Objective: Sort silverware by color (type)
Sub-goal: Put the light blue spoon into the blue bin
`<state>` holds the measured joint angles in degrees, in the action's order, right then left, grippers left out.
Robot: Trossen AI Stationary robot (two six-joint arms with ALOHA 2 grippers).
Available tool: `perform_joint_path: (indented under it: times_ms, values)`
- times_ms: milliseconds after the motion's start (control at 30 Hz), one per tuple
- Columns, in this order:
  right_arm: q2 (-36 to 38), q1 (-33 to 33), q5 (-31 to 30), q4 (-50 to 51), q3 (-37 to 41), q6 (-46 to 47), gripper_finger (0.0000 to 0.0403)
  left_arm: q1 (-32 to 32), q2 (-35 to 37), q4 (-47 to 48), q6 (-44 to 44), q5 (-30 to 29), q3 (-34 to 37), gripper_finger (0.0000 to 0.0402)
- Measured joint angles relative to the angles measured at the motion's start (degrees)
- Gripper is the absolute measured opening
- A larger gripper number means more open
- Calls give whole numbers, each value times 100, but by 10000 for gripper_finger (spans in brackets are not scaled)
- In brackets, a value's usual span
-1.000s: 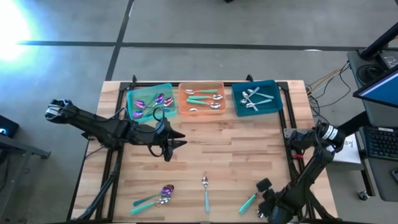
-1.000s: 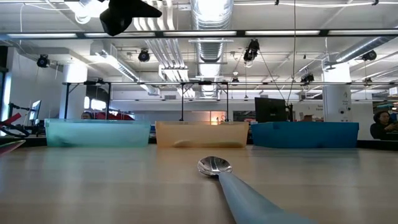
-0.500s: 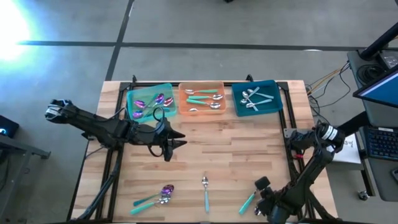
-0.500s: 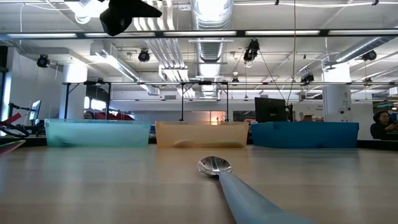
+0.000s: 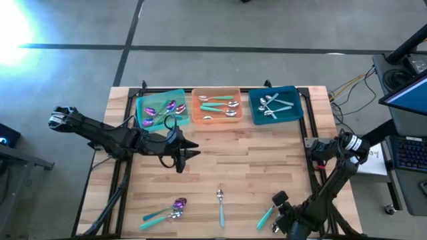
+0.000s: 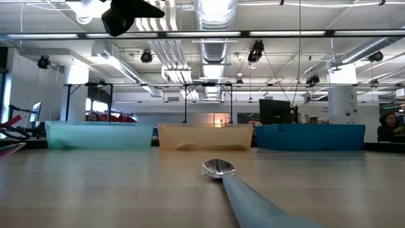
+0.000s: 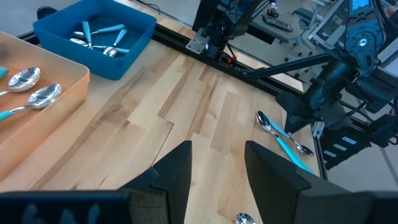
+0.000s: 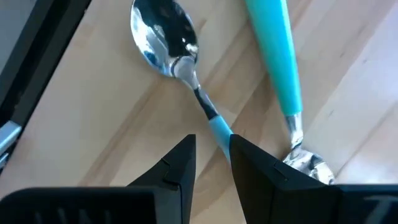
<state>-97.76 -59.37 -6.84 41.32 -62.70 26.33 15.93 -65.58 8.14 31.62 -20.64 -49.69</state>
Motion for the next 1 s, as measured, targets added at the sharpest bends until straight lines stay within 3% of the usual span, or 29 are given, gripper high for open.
perform_joint_path:
  times_ms: [667,1000]
  values:
    - [28,3,-290,-485,471,-291,89,1,0,0,0,1,9,132]
    - [28,136,86,-598,548,369,82,-1,0,10,0,2,23,132]
